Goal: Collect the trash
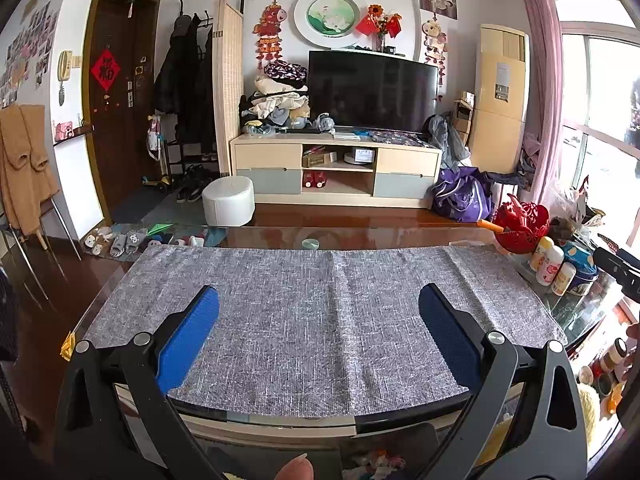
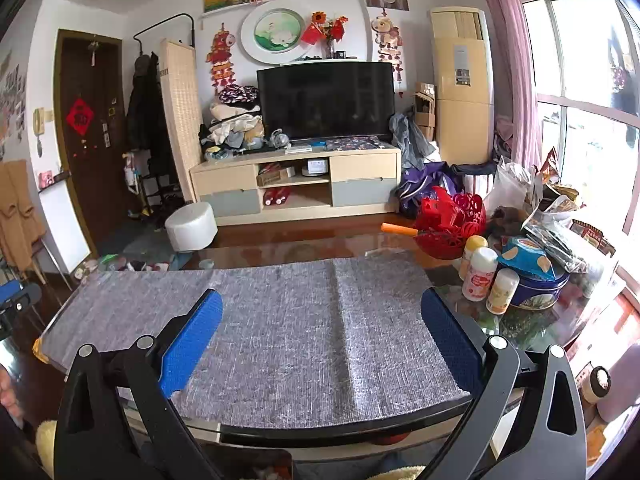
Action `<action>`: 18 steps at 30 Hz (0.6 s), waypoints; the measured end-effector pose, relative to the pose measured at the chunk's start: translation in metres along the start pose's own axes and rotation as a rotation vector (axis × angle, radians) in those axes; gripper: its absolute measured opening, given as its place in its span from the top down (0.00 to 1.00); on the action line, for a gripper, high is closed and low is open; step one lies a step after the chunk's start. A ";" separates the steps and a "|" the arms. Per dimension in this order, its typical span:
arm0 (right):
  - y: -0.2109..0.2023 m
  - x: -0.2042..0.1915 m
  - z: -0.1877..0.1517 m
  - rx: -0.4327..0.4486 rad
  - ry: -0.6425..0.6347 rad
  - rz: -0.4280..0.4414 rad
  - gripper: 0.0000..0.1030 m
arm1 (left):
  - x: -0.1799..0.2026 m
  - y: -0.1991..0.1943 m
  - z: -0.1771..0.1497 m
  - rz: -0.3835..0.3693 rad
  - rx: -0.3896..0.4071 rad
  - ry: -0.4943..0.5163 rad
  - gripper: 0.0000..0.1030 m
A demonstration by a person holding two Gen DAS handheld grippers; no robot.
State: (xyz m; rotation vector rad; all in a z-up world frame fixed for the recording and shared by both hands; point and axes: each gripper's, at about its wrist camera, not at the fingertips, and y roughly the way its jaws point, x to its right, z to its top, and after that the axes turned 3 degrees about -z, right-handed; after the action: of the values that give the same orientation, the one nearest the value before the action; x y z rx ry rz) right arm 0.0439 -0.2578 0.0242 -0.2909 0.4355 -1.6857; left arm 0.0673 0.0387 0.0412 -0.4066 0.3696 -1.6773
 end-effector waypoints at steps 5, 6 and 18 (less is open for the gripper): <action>0.001 -0.002 0.000 -0.006 0.000 0.003 0.03 | -0.002 0.000 0.000 -0.003 0.003 -0.004 0.08; 0.000 -0.003 0.000 -0.006 -0.001 0.003 0.03 | -0.002 0.000 0.001 0.000 0.003 -0.004 0.08; 0.004 -0.007 0.001 -0.018 -0.004 0.004 0.03 | -0.003 0.002 -0.001 0.006 -0.003 -0.013 0.08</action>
State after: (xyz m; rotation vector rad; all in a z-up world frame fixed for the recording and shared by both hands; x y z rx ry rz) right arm 0.0489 -0.2518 0.0235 -0.3063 0.4483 -1.6777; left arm 0.0688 0.0413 0.0390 -0.4184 0.3637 -1.6681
